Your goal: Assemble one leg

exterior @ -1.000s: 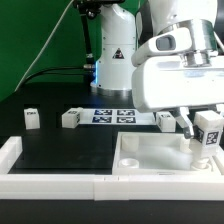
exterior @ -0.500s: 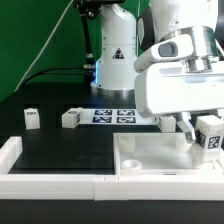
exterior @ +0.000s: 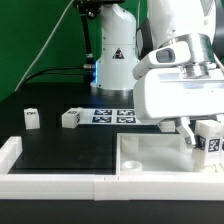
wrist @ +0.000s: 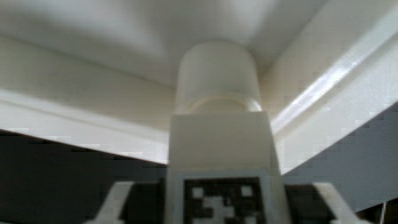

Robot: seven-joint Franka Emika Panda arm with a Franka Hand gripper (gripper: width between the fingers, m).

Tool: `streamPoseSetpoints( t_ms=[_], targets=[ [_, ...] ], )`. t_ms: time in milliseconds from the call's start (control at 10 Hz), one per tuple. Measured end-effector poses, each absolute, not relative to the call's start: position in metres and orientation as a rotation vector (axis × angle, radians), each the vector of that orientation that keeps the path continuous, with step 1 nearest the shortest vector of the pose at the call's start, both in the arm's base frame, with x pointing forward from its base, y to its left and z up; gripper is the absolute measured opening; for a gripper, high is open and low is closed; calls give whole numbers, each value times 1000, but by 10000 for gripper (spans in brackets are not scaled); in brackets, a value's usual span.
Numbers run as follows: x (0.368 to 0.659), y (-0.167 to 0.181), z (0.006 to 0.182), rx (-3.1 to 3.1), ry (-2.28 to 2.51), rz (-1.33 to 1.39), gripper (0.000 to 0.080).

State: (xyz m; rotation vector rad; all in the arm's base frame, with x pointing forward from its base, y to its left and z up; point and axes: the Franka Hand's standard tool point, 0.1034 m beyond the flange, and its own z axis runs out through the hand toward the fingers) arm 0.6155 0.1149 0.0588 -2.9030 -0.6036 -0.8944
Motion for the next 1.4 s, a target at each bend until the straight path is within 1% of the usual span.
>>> streamPoseSetpoints(
  t_ms=[100,200,300,400,500,600,900,1000,1200,1300,1400],
  targets=[
    [615,115,59,-2903,-604,-893,472],
    [615,115,59,-2903,-604,-893,472],
    [615,115,58,-2904,-604,-892,612],
    [615,115,58,-2904,-604,-892,639],
    [615,115,59,-2904,-604,-889,639],
    [616,114,65,-2908,-608,-879,648],
    [621,113,90,-2913,-619,-876,649],
    [622,112,93,-2916,-619,-865,649],
    [619,116,90,-2925,-629,-803,649],
    [617,119,89,-2935,-643,-733,649],
    [612,124,85,-2958,-625,-586,649]
  ],
)
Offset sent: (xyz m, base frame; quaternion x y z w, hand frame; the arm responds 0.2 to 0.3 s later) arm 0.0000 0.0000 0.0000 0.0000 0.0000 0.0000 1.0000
